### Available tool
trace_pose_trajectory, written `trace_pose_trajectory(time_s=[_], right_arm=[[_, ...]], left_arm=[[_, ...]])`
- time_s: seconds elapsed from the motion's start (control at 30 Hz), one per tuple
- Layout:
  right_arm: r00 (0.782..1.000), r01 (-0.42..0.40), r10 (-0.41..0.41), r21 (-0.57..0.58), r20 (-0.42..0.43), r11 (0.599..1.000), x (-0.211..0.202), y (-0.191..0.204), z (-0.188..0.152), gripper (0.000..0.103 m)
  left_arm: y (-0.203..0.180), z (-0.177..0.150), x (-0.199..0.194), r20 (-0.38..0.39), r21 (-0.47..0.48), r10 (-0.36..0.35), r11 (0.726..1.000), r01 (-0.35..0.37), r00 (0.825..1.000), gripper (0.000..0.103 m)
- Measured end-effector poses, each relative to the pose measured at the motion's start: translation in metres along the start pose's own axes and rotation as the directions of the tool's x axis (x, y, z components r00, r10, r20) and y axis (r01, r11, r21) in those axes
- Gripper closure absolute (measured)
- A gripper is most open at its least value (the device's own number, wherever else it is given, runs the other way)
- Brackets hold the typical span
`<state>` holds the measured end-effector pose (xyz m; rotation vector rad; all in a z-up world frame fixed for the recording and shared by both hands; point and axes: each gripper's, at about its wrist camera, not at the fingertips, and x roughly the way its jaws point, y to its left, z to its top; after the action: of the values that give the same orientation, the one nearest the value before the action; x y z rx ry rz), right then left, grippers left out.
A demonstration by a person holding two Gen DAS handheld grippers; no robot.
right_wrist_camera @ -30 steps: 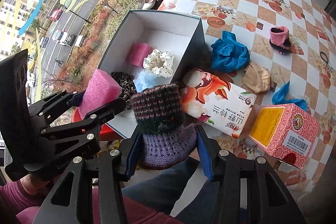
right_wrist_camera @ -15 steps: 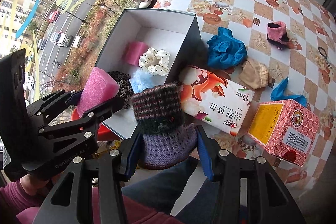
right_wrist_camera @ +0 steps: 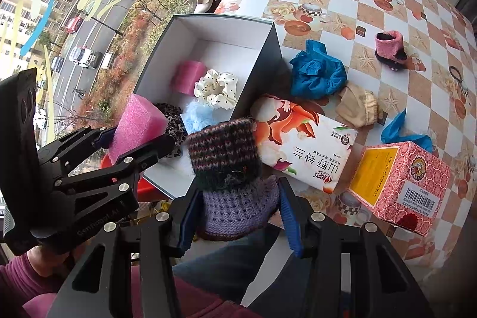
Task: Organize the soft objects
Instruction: 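Hold the pink sponge and striped knit hat above the box with both tools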
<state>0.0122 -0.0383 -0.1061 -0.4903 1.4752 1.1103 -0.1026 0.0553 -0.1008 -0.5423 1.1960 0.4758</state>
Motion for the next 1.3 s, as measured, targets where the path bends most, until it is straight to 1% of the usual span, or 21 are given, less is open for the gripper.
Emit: trace_pose_trajectory(time_s=[0.8,1.3], right_arm=[[1.000,0.004,-0.004,-0.003,-0.004,1.000,0.0011,-0.0007,0.0020,0.053],[1.000,0.008,-0.008,-0.001,-0.009,1.000,0.0032,-0.0020,0.0089,0.053]], left_arm=[[0.0003,0.0051,0.0015,-0.001,-0.001,0.000,1.000,0.000,1.000,0.052],[0.0025,0.0082,0.0046,-0.001,-0.003,-0.001,1.000,0.001,1.000,0.052]])
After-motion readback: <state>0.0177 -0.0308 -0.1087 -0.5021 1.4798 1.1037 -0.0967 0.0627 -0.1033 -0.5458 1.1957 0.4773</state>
